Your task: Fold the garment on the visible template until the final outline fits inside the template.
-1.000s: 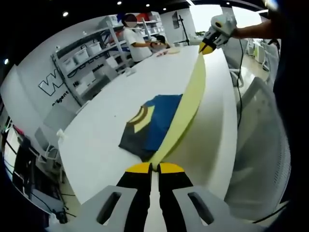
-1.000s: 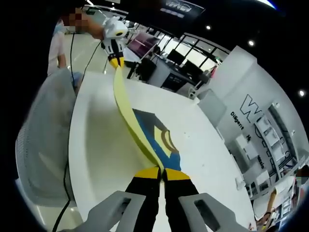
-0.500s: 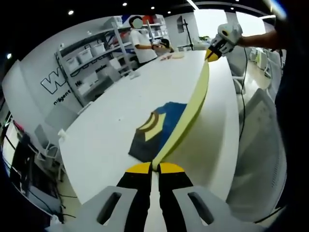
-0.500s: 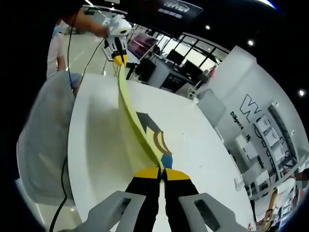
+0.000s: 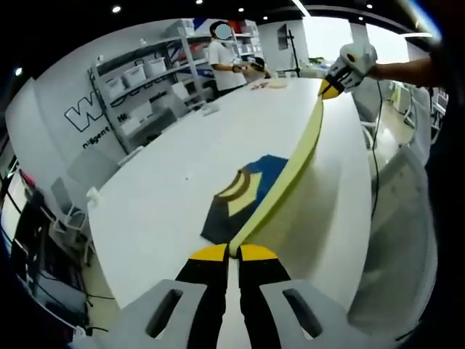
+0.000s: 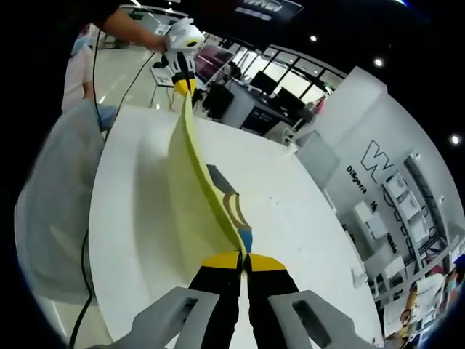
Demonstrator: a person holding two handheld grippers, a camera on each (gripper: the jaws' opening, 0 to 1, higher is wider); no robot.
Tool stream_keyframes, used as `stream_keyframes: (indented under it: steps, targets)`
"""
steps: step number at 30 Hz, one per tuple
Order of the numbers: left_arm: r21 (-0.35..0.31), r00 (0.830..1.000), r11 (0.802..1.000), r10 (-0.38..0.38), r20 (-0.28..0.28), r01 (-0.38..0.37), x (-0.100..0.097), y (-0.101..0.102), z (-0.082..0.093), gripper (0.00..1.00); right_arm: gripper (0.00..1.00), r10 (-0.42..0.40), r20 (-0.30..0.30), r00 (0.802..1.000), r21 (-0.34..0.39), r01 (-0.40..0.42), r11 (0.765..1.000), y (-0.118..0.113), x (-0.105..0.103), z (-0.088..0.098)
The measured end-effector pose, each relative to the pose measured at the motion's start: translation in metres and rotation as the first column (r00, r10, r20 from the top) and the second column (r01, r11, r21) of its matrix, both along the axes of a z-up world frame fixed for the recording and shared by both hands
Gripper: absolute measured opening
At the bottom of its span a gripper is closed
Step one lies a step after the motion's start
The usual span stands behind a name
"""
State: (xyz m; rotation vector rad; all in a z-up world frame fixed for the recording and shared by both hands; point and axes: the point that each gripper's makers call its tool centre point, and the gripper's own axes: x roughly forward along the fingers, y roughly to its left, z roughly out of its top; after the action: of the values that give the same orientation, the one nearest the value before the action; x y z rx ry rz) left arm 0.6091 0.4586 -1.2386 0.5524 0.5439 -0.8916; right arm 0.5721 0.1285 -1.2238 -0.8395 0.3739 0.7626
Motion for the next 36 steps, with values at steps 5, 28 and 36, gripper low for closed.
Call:
stream_keyframes:
  steps: [5, 28, 36]
  targets:
    - [-0.009, 1.000, 1.000, 0.023, -0.013, -0.023, 0.017, 0.000, -0.003, 0.04, 0.00, -0.010, 0.000, 1.000, 0.007, 0.010, 1.000, 0.000, 0.014, -0.002]
    - [-0.052, 0.987, 0.990, 0.125, -0.103, -0.130, 0.075, -0.007, -0.026, 0.04, 0.00, -0.084, -0.090, 0.992, 0.030, 0.087, 0.996, -0.011, 0.066, -0.044]
    - [-0.034, 0.977, 0.985, 0.165, -0.134, -0.171, 0.096, -0.010, -0.041, 0.04, 0.00, -0.112, -0.123, 0.986, 0.038, 0.118, 0.992, -0.015, 0.086, -0.058]
